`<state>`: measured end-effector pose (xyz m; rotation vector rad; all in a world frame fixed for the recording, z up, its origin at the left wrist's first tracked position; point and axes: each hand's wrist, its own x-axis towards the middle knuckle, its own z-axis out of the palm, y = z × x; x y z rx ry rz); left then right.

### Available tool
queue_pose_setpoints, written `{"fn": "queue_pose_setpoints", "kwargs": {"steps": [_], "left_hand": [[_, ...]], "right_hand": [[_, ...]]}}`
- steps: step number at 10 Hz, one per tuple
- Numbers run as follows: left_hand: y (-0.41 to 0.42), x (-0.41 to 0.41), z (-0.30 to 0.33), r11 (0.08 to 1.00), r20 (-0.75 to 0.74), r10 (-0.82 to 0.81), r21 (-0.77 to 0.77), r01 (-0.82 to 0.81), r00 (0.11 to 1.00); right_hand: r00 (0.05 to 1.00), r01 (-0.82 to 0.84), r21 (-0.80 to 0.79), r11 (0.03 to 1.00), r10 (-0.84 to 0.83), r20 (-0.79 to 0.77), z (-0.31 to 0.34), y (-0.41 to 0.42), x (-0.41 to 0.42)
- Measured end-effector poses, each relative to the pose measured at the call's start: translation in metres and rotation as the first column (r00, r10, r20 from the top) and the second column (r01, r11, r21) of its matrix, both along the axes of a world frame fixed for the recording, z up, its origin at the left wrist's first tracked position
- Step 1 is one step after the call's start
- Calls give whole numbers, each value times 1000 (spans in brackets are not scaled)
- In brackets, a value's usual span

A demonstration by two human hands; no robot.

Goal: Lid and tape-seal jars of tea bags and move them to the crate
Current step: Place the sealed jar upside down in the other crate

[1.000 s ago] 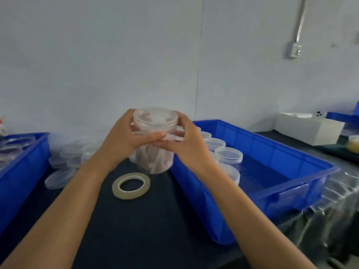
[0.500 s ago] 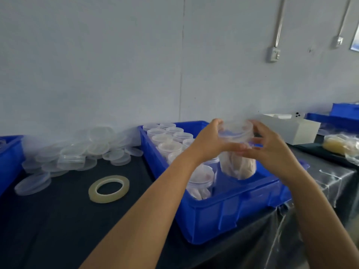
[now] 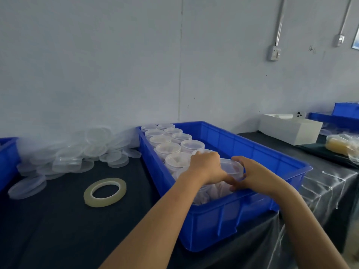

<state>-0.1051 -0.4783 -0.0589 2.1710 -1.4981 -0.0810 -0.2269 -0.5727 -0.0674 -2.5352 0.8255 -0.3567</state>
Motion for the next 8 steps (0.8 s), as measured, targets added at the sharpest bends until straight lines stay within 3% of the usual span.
{"fn": "queue_pose_setpoints", "kwargs": {"steps": [2,3,5,7,8], "left_hand": [[-3,-1,-10,998,203,0,67,-14,979],[-4,0,-15,997,301,18,67,-40,954],[-1,-5,-19,999,374,26,33,-41,927],[27,-1,-11,992,322,-90,-52,112,942],[38,3,-8,987,303,-152,92,130,941]], "right_hand": [[938,5,-17,1000,-10,-346,13,-11,15],[918,8,24,1000,3,-396,17,-13,19],[942,-16,91,996,46,-334,8,-22,19],[933,3,-46,999,-19,-360,-1,-27,22],[927,130,-84,988,-151,-342,-9,-30,42]]}}
